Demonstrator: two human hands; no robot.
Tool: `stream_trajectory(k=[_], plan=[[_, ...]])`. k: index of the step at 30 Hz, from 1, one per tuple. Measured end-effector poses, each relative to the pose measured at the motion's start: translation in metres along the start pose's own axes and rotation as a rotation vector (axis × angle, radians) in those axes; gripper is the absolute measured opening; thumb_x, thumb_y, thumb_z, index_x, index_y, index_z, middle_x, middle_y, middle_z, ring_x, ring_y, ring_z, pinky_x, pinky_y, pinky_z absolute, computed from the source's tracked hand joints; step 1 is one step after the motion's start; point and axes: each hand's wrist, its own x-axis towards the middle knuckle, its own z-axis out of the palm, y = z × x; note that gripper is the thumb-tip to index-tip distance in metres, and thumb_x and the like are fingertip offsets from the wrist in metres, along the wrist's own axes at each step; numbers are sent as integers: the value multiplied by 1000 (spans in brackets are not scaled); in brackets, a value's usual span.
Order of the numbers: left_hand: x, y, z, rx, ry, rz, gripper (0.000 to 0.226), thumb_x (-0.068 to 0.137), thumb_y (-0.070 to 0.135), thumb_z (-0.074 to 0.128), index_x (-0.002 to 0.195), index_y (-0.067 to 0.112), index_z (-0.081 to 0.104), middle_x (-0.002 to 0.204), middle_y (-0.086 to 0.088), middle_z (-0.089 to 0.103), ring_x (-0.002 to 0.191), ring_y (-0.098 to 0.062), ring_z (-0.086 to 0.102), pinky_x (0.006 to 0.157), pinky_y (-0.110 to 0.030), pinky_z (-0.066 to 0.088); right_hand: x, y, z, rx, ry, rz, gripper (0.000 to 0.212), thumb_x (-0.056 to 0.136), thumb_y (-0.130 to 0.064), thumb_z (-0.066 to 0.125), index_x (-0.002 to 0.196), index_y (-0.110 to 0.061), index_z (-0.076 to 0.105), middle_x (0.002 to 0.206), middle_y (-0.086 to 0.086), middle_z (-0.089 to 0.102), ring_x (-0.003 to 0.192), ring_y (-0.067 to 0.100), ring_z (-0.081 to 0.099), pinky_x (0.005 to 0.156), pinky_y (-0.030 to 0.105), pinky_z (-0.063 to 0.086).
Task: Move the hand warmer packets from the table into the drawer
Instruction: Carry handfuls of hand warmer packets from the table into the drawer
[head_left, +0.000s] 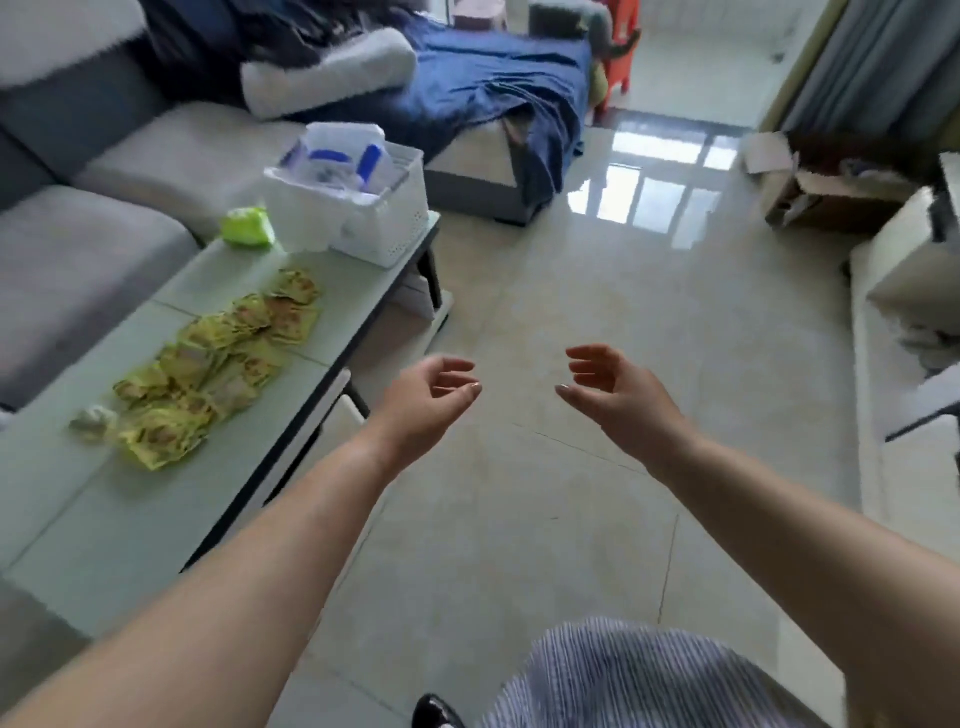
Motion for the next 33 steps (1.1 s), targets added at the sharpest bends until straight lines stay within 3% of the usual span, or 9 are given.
stream_trajectory(k=[5,7,11,16,20,26,30,33], plan=[[-66,-71,-151,-45,261,-116,15,87,15,64,100,24,61,99,0,68,96,-16,64,88,-28,50,8,-80,141,-3,-219,-122,40,80,-14,71,117,-18,56,111,5,60,103,15,57,96,32,47],[-82,-88,-175,-72,304,-166,15,88,16,63,98,27,61,101,-1,68,97,-15,63,90,-27,50,9,-94,168,-22,-259,-149,39,80,-17,72,116,-22,56,109,2,60,105,16,58,98,36,47],[-119,-126,-238,-140,460,-256,17,90,15,60,106,20,60,104,-3,66,96,-12,61,79,-14,45,17,-137,245,-111,-396,-244,41,80,-20,72,117,-23,56,108,-2,60,105,14,58,92,28,46],[-127,-164,-283,-178,572,-330,15,90,16,61,101,25,60,100,-2,66,96,-16,61,80,-17,45,45,-170,309,-213,-526,-316,48,78,-18,73,123,-17,55,113,1,59,109,19,58,98,34,46],[-99,-194,-314,-229,622,-388,14,89,17,62,96,29,61,99,-2,66,99,-17,62,84,-21,47,93,-182,357,-267,-592,-342,50,79,-19,73,125,-18,54,111,-4,58,106,15,57,95,28,46],[-7,-256,-355,-355,723,-551,13,89,19,62,101,24,62,102,-8,66,92,-15,60,74,-23,42,196,-174,448,-206,-621,-277,41,81,-14,71,119,-19,56,107,-4,61,103,15,60,91,28,47],[56,-293,-373,-452,840,-675,16,87,16,63,89,31,60,101,-6,67,97,-19,63,82,-30,46,255,-160,502,-228,-684,-197,39,83,-12,68,120,-18,56,105,-7,62,101,14,61,91,33,49],[96,-318,-386,-508,903,-725,15,88,16,62,89,31,60,103,-7,67,95,-17,63,83,-29,47,295,-153,546,-266,-751,-195,38,82,-8,67,117,-18,57,96,-17,59,95,11,60,86,28,49]])
